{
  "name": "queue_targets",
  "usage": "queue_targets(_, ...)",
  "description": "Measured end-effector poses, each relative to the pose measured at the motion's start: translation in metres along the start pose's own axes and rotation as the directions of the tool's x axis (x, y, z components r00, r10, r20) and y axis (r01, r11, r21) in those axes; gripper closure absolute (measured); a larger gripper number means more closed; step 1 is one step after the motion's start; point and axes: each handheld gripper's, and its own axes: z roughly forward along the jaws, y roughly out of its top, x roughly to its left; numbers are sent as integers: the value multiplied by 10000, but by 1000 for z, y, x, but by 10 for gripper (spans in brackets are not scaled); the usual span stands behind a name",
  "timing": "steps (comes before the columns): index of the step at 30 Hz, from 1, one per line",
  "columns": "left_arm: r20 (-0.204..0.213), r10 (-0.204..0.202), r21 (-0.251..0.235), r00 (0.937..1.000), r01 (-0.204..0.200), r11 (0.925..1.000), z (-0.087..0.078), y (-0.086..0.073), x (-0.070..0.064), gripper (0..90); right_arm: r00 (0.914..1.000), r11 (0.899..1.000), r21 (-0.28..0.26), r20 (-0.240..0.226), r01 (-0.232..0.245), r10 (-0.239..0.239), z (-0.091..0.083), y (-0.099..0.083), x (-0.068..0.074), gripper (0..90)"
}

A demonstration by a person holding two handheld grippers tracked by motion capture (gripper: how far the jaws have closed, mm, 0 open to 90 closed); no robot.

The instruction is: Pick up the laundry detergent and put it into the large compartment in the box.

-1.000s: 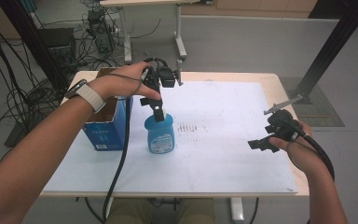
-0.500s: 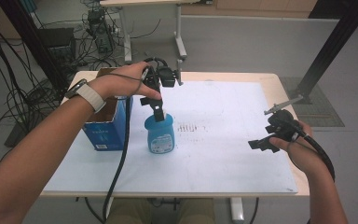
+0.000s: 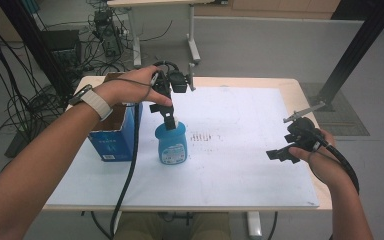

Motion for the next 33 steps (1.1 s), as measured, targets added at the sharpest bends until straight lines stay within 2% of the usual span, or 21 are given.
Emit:
queue_targets(1,13,22,18,10000,-23,10000,0,0,0,65,9998,9998,33,25,-211,211,0,0,2,73)
queue_targets(14,-42,-30,40,10000,30,10000,0,0,-1,66,9998,9998,35,15,-203,203,-1,0,2,73)
queue_targets(15,-44,-28,38,10000,28,10000,0,0,-1,65,10000,10000,-11,-6,2,-2,0,0,0,72)
queue_targets(16,-44,-28,38,10000,28,10000,0,0,-1,65,10000,10000,-11,-6,2,-2,0,0,0,72)
queue_targets(17,-36,-35,23,10000,35,10000,0,0,-1,65,9998,9998,33,21,-211,211,-1,0,2,72)
queue_targets(18,-36,-21,36,10000,21,10000,0,1,-1,65,10000,10000,-14,1,6,-6,0,0,0,72)
queue_targets(19,-36,-21,36,10000,21,10000,0,1,-1,66,9997,9997,36,24,-225,224,-1,0,2,72)
queue_targets(33,-76,51,70,10000,-51,10000,1,3,-3,65,9997,9997,37,21,-227,227,-1,-1,2,73)
